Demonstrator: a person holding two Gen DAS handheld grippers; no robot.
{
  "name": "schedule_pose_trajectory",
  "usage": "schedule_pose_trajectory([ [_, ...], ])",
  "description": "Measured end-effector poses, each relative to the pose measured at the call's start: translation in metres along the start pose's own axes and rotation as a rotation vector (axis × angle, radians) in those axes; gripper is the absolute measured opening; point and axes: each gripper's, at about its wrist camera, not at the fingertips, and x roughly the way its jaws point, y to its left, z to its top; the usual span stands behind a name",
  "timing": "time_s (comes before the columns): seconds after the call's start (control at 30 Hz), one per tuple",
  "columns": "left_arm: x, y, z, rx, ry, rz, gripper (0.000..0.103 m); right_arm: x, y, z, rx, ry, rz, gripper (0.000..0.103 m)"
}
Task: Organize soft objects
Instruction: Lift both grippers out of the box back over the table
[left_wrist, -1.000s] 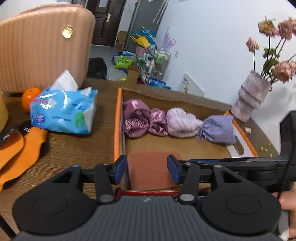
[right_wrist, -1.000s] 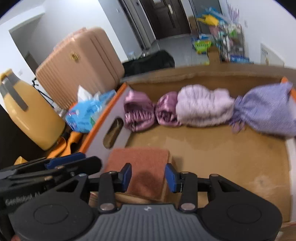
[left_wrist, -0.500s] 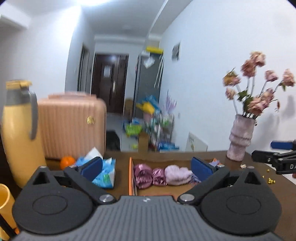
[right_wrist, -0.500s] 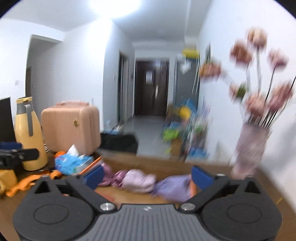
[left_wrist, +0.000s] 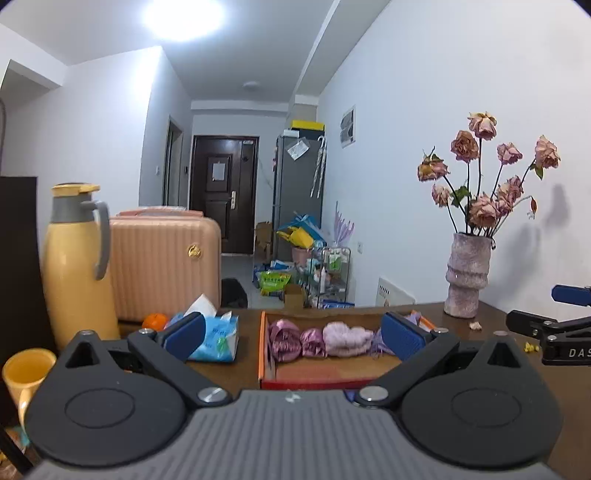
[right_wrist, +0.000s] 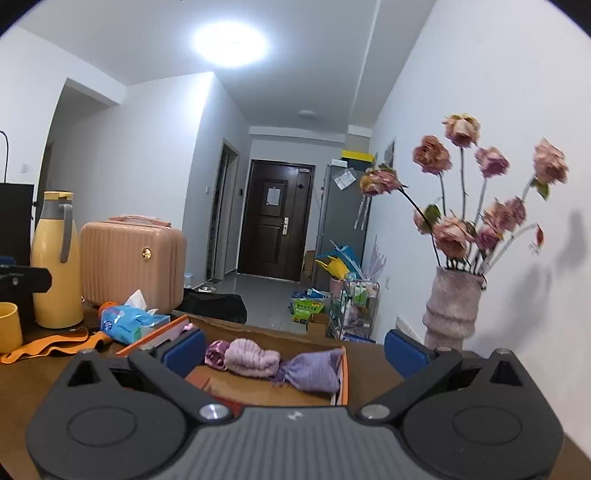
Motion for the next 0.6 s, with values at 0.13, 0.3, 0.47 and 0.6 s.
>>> schedule_pose_trajectory([
  [0.13, -0.034, -0.001, -0.028, 0.04, 0.014, -0.017, 0.103, -0.04, 0.001, -0.022, 0.039, -0.006, 0.046, 0.103],
  [0.3, -0.072, -0.003, -0.073, 0.088, 0.051, -0.073, 0.103, -0.086, 0.005, -0.055, 0.109, 0.005, 0.096, 0.103],
  [0.47, -0.088, -0.011, -0.109, 0.108, 0.145, -0.133, 0.103, -0.117, 0.015, -0.095, 0.178, 0.062, 0.148, 0.103],
  [0.6, -0.084, -0.015, -0.123, 0.061, 0.184, -0.15, 0.103, -0.121, 0.021, -0.112, 0.204, 0.107, 0.162, 0.103],
])
